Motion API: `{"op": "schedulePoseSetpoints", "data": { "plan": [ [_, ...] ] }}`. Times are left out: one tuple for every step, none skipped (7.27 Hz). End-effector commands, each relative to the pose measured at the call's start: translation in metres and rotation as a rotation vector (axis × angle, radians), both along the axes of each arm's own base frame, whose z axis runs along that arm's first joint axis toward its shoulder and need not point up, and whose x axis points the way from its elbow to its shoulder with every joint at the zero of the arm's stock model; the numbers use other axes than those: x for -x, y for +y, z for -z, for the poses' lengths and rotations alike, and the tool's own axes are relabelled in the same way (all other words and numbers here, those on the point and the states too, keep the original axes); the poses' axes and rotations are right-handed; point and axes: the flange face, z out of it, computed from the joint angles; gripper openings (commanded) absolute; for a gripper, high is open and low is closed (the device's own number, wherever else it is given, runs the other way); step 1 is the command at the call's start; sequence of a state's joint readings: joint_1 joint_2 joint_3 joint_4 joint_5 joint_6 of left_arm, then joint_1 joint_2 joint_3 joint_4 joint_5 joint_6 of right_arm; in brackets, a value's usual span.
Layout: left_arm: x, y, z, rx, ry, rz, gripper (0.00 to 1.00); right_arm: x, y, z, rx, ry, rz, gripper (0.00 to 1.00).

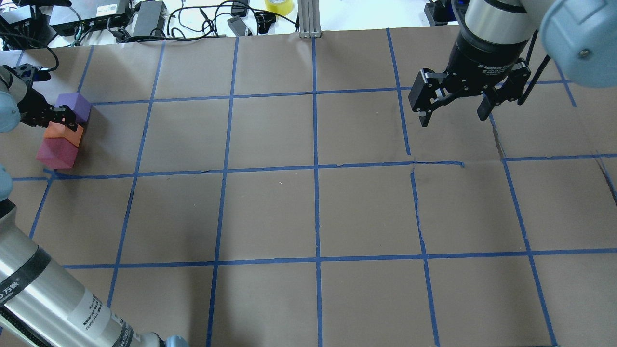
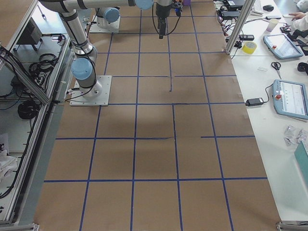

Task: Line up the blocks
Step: 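Lower the orange cube into line between the purple and pink cubes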

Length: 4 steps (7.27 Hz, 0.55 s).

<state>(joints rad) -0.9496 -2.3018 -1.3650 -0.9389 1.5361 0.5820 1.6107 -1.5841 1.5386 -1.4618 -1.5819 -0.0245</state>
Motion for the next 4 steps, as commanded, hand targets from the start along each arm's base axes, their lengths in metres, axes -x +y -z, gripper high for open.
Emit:
{"op": "schedulePoseSetpoints", "data": {
  "plan": [
    [0.0,0.0,0.003,-0.004,0.004,-0.002,0.96,0.0,0.0,0.0,0.001,0.0,0.0,1.0],
    [0.001,-0.001,0.003,-0.003,0.005,-0.003,1.0,0.001,0.0,0.0,-0.001,0.007,0.0,1.0],
    [0.002,-0.001,0.002,0.0,0.009,-0.004,1.0,0.002,0.0,0.0,0.001,0.019,-0.001,1.0],
    [0.009,-0.001,-0.021,0.015,-0.005,-0.002,1.0,0.001,0.0,0.0,0.001,0.02,-0.001,1.0]
  ]
}}
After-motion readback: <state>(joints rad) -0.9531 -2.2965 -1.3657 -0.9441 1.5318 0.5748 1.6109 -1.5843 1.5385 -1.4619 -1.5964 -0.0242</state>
